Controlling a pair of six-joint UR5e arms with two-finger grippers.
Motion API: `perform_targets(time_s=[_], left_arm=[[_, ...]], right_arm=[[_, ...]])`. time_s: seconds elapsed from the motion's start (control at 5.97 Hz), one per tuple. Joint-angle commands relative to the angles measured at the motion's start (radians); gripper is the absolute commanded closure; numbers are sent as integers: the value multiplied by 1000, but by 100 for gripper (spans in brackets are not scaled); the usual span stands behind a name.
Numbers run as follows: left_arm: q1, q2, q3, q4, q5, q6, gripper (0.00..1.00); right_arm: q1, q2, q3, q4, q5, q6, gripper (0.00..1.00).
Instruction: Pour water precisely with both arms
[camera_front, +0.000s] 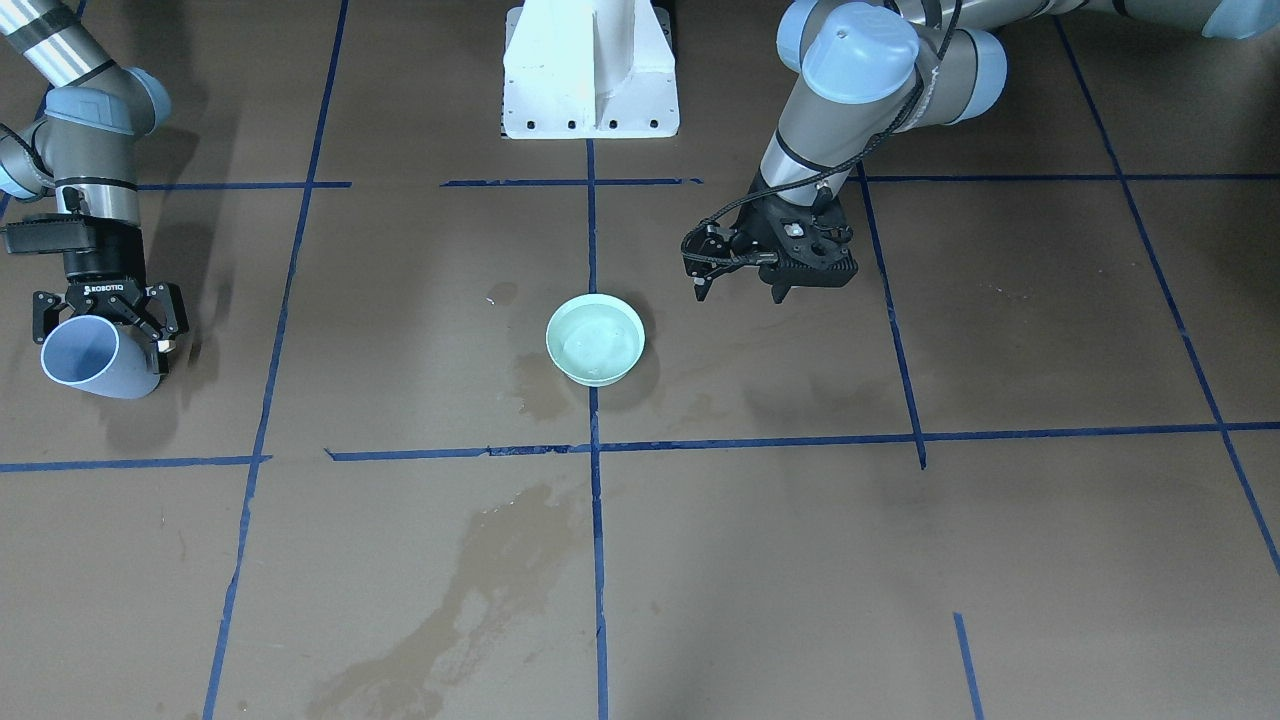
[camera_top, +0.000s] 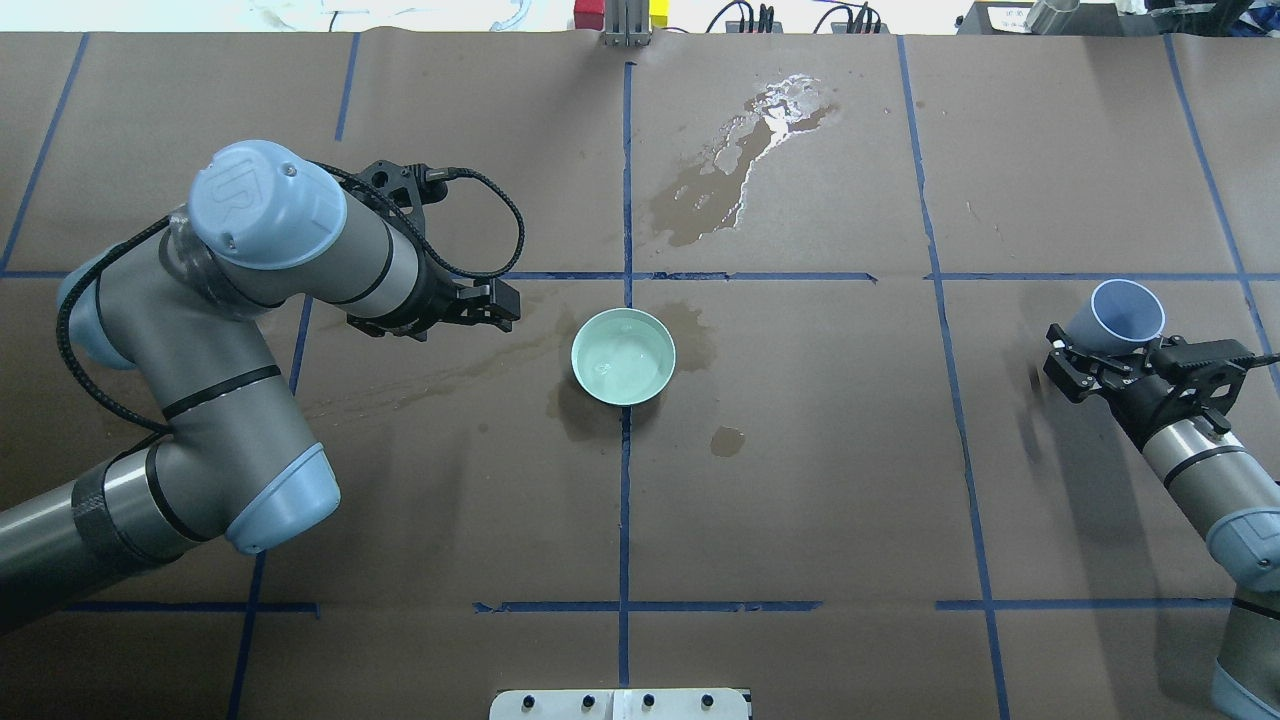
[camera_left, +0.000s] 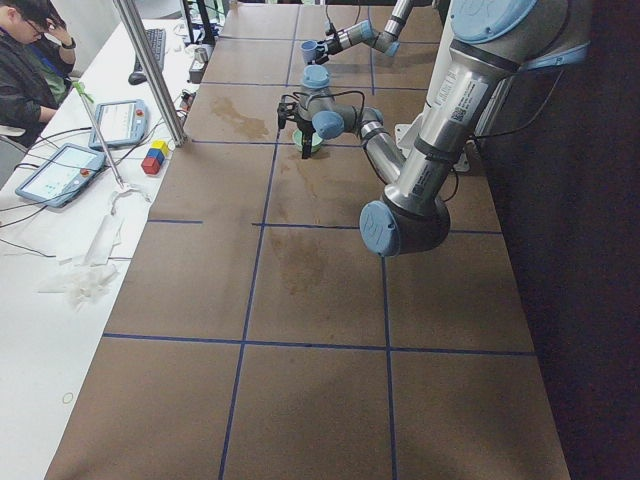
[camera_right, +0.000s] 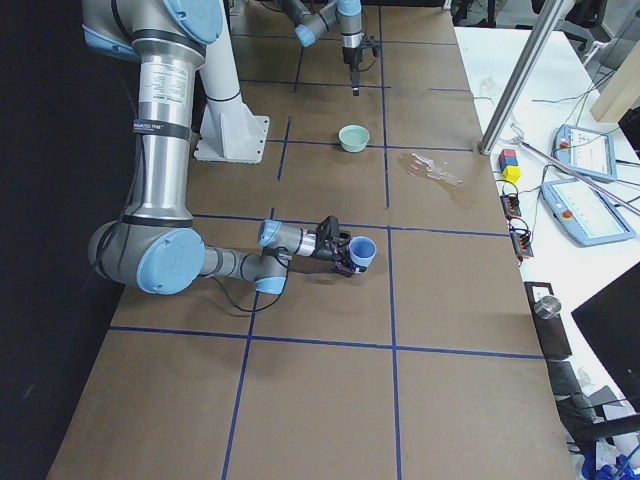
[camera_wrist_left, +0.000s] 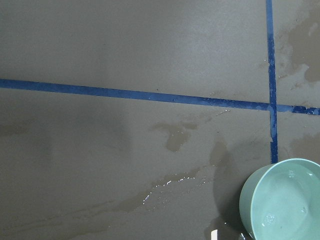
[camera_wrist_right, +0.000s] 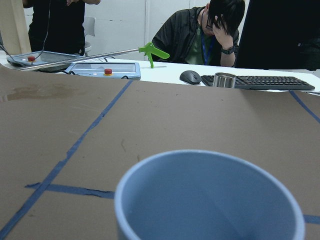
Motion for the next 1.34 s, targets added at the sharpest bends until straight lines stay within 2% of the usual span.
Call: perform_targets(time_s=[0.0,0.5,0.84,1.17], left_arm=[[0,0,0,0,1,0,0],[1,-2,0,-1,1,-2,0],[1,-2,0,0,1,-2,0],[1,-2,-2,0,1,-3,0]], right_arm=[[-2,-5,-19,58,-5,8,0],[-50,-49,-25,159,-10,11,0],[-105,-51,-24,165,-40,39,0],[-159,-121,-24,287,-44,39,0]])
